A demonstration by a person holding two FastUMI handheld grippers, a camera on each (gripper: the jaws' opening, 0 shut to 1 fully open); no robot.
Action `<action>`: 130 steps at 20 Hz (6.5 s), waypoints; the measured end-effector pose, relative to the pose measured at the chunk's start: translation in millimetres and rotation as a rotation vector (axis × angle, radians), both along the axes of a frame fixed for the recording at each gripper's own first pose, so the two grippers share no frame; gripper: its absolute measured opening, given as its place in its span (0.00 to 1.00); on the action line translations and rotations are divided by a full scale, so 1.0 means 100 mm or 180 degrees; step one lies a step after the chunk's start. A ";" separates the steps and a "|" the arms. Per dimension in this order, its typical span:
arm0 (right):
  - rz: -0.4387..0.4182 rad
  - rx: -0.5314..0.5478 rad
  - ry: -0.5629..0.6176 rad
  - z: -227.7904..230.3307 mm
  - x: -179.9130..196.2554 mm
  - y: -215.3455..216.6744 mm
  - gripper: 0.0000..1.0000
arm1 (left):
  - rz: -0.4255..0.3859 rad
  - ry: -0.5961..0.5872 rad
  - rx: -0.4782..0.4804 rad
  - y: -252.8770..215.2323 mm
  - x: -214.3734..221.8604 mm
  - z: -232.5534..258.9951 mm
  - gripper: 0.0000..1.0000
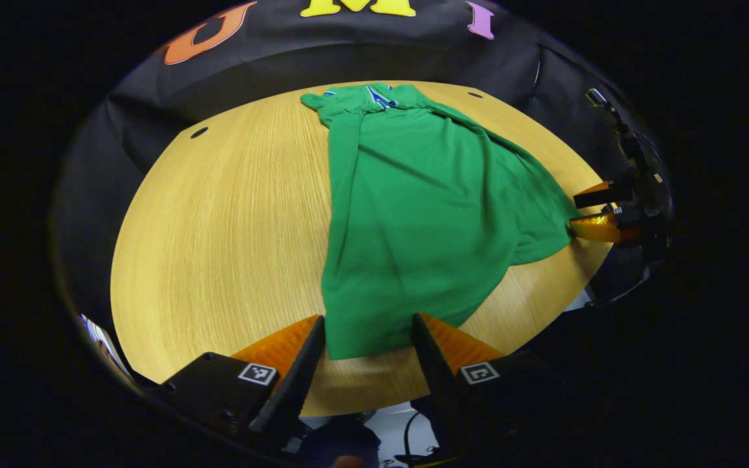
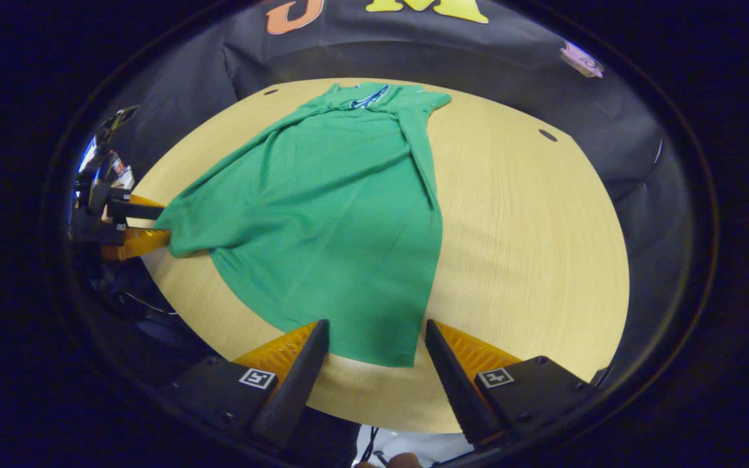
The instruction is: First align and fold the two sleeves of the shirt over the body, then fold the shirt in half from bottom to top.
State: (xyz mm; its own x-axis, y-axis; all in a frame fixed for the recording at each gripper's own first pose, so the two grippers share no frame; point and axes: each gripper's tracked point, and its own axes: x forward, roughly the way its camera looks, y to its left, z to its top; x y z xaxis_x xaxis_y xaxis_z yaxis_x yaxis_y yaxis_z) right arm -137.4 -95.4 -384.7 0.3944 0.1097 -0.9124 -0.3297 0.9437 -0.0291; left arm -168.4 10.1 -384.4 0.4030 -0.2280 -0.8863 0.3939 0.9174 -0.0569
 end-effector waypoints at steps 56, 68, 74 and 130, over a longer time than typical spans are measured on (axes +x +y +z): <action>-0.0429 0.1322 -0.1405 2.01 4.21 0.42 0.02 | 0.0897 -0.1500 -0.1449 -0.18 4.06 2.08 0.04; -0.0516 0.1077 -0.1287 0.71 5.29 0.25 0.03 | 0.0659 -0.1063 -0.1057 -0.46 4.98 0.42 0.04; -0.0603 0.0868 -0.1355 0.33 5.55 0.22 0.03 | 0.0645 -0.1135 -0.0722 -0.44 5.19 -0.02 0.05; -0.0778 0.0617 -0.3591 4.09 1.28 1.18 0.94 | 0.1082 -0.3357 -0.0675 -0.49 1.41 4.15 0.98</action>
